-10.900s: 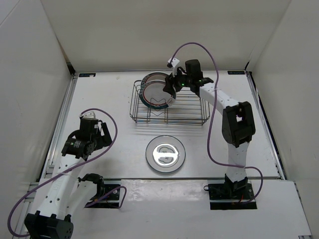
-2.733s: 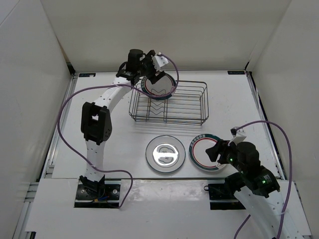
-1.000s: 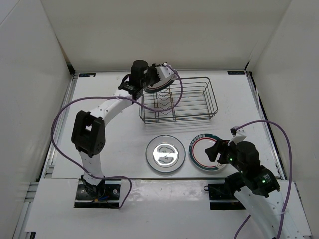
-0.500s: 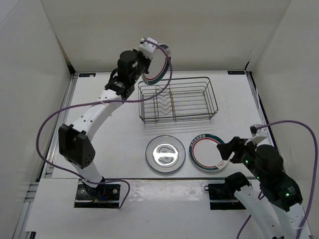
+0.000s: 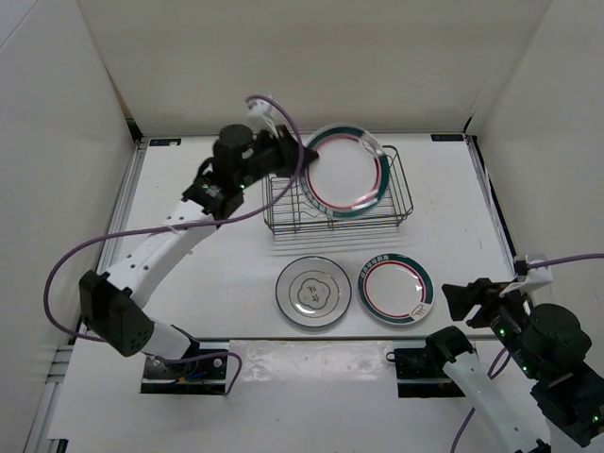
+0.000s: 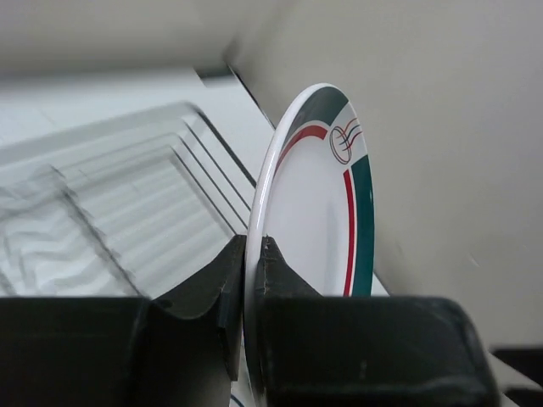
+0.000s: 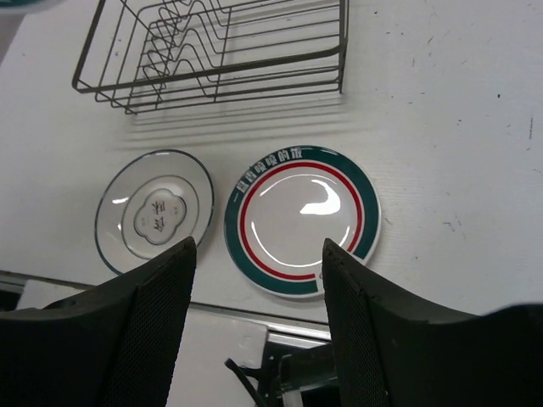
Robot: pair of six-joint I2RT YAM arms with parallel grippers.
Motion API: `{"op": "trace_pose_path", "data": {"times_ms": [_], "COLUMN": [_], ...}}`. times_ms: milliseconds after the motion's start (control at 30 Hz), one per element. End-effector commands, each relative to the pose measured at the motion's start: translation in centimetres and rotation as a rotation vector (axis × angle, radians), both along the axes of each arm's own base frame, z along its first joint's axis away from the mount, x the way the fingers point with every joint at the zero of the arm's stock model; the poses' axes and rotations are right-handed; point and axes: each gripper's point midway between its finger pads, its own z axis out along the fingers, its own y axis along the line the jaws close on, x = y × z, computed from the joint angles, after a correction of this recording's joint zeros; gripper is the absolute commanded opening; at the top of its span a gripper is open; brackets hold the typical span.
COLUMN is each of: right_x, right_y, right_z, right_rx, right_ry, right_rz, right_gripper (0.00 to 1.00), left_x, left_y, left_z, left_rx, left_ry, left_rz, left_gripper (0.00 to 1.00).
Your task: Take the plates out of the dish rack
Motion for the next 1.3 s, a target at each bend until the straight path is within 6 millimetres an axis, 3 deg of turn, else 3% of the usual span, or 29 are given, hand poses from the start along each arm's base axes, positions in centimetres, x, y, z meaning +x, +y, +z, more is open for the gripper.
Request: {"op": "trace_pose_path", "data": {"times_ms": [0, 33, 67, 100, 133, 167, 233, 267, 333, 433, 467, 500, 567, 633, 733, 900, 933, 1267], "right_x": [-1.0, -0.7, -1.0, -0.9, -1.1, -0.9, -0.8, -0.8, -0.7, -0.7, -0.7, -0.7, -0.6, -0.8, -0.7, -0.9, -0.9, -1.0], "right_y": [-0.9, -0.8, -1.0, -0.9, -1.1, -1.0, -0.9, -1.0, -1.4, -1.5, -1.4, -1.4, -1.1, -0.4, -0.2, -0.1, 0.0, 0.0], "right_z": [-0.6, -1.2, -1.0, -1.5, -1.7, -2.4, -2.6, -2.9, -2.9, -3.0, -3.0, -3.1, -2.9, -3.0, -2.9, -2.9, -3.0, -2.8], "right_rx": [-0.065, -0.073, -0.054, -0.059, -0.054, -0.064, -0.054, -0.062, -0.075, -0.072, -0.074, -0.077, -0.075, -0.07, -0.08, -0.093, -0.093, -0.086], "right_ry": [-0.057, -0.054, -0.092, -0.087, -0.097, -0.078, -0.079, -0.066, -0.068, -0.061, -0.063, -0.058, -0.065, -0.067, -0.064, -0.071, -0.069, -0.086], "right_rz": [0.026, 0.024, 0.024, 0.02, 0.018, 0.019, 0.016, 0.011, -0.006, -0.009, -0.008, -0.008, 0.007, 0.052, 0.067, 0.086, 0.089, 0.095], "right_gripper": [0.64, 0.64, 0.64, 0.64, 0.64, 0.64, 0.64, 0.64, 0.64, 0.64, 0.64, 0.64, 0.64, 0.64, 0.66, 0.67, 0.67, 0.69], "left_x": [-5.7, -6.0, -7.2, -8.5, -9.0, -10.7, -10.9, -12.5, -12.5, -13.8, -13.6, -14.0, -13.5, -13.1, -12.5, -11.7, -11.9, -11.5], "left_y": [-5.5, -6.2, -7.4, -8.6, -9.2, -10.8, -11.8, -12.7, -13.6, -15.2, -15.7, -16.2, -16.8, -17.3, -18.4, -20.2, -20.6, -21.0], "left_z": [-3.8, -3.9, -5.8, -6.3, -8.5, -9.1, -11.3, -12.4, -14.8, -16.3, -17.9, -17.9, -19.8, -20.1, -22.6, -23.7, -24.7, -28.0], "left_rx": [-0.116, -0.124, -0.11, -0.105, -0.079, -0.084, -0.058, -0.035, -0.001, -0.003, 0.013, 0.007, 0.023, -0.005, -0.014, -0.035, -0.019, 0.009], "left_ry": [0.247, 0.246, 0.294, 0.3, 0.349, 0.351, 0.375, 0.394, 0.428, 0.469, 0.492, 0.49, 0.513, 0.507, 0.545, 0.552, 0.557, 0.575], "left_rz": [-0.262, -0.281, -0.317, -0.353, -0.361, -0.405, -0.395, -0.42, -0.39, -0.4, -0.391, -0.401, -0.376, -0.36, -0.344, -0.343, -0.346, -0.312], "left_gripper": [0.0, 0.0, 0.0, 0.0, 0.0, 0.0, 0.0, 0.0, 0.0, 0.0, 0.0, 0.0, 0.0, 0.0, 0.0, 0.0, 0.0, 0.0]}}
